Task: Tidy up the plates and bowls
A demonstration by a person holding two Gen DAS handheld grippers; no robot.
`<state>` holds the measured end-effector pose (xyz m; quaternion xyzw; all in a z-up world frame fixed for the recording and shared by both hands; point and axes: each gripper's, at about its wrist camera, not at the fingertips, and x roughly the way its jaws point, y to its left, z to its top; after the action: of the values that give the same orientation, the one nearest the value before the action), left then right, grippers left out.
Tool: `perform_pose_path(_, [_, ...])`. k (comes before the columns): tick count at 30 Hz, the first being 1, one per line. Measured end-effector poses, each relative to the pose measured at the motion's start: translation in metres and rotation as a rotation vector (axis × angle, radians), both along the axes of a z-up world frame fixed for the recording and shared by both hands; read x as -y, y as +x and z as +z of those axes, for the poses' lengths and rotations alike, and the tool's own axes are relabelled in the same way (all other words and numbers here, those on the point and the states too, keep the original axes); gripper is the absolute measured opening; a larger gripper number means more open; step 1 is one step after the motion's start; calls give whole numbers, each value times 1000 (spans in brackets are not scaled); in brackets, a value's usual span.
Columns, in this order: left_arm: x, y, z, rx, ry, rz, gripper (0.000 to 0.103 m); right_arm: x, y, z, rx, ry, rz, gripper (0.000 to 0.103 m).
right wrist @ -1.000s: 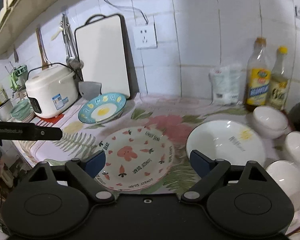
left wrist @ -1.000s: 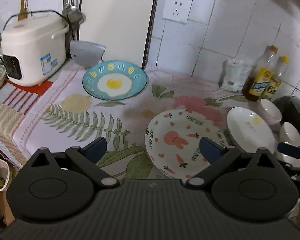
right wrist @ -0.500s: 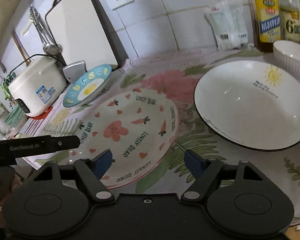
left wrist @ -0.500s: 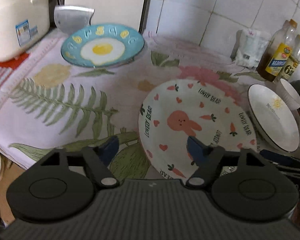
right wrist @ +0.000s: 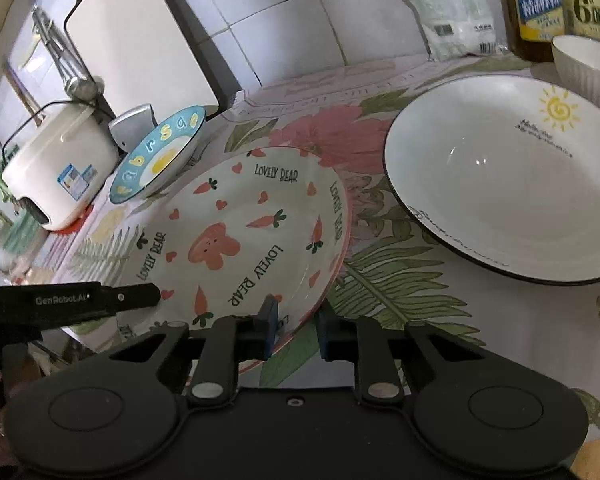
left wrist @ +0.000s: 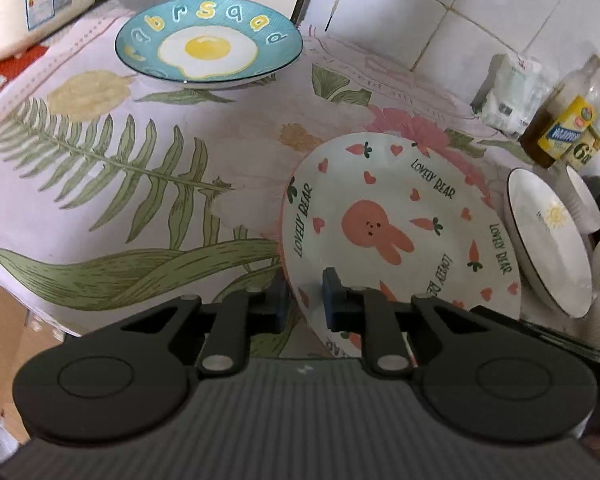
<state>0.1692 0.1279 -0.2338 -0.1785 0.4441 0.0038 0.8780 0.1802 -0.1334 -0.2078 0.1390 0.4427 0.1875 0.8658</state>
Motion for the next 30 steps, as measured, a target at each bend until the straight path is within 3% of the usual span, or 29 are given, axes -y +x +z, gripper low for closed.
perform_pose_path(8, [8,-9,-7,66,-1,70,18,6,-1,-6,32,48,12,26])
perform_pose_path(15, [12,-9,0,57,41,88,18,-4,-5,3,45,-21,49,26])
perform_pose_path(17, [16,-13,5,78,89,91,19,-3,-6,8,36,-3,75,26])
perform_pose_path(24, [23,-12,32,138,120,77,20,1,-6,34,85,-12,53,26])
perform_pose_path(30, [24,21,61,178,115,53,19,7,26,62,123,-5,65,27])
